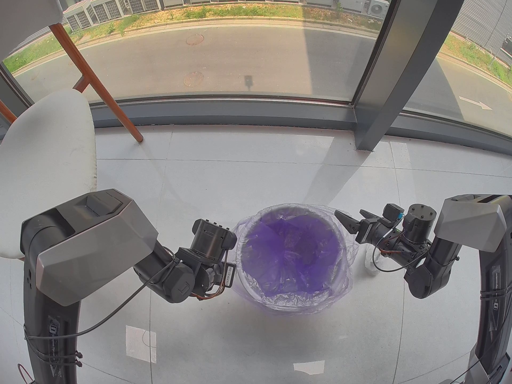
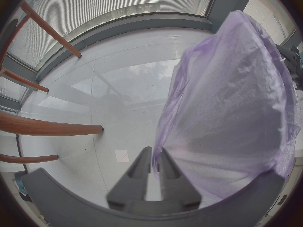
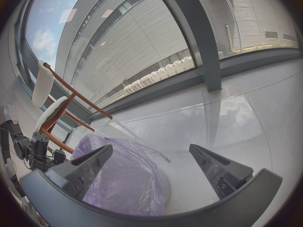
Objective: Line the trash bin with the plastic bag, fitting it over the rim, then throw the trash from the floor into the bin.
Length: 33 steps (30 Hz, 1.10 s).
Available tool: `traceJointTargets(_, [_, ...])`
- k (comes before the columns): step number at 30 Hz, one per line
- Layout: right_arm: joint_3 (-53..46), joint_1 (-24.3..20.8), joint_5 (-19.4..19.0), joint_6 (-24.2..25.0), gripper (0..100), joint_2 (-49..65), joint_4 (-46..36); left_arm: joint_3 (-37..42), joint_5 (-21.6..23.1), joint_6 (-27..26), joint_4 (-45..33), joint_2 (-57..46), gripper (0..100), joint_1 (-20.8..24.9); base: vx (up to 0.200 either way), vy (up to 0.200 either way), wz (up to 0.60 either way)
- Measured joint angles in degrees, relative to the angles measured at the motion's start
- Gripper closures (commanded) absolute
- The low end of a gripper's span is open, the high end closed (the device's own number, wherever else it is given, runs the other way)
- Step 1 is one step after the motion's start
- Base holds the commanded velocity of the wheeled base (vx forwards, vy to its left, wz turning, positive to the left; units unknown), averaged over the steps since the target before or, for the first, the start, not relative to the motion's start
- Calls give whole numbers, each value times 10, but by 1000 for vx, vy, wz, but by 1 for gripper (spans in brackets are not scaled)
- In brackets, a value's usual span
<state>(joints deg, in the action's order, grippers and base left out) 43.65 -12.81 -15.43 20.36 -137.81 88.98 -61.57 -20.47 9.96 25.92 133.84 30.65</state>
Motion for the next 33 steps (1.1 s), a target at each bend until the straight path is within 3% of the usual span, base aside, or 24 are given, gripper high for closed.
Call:
traceJointTargets(12, [-21,10,-2,8,0,20,-1,38,-3,-2,0,-50,0,8,0,0,0])
traceJointTargets(20, [-134,11,-5,22,0,118,-77,90,0,-8,0,-141,0,10,0,0,0])
traceJointTargets(26, [-230,-26,0,43,0,198,-174,117,3,-14,0,-220,0,10,0,0,0])
traceJointTargets(33, [-260,-86,45,101,0,209,-182,136,11,-22,8,-268,0,9,0,0,0])
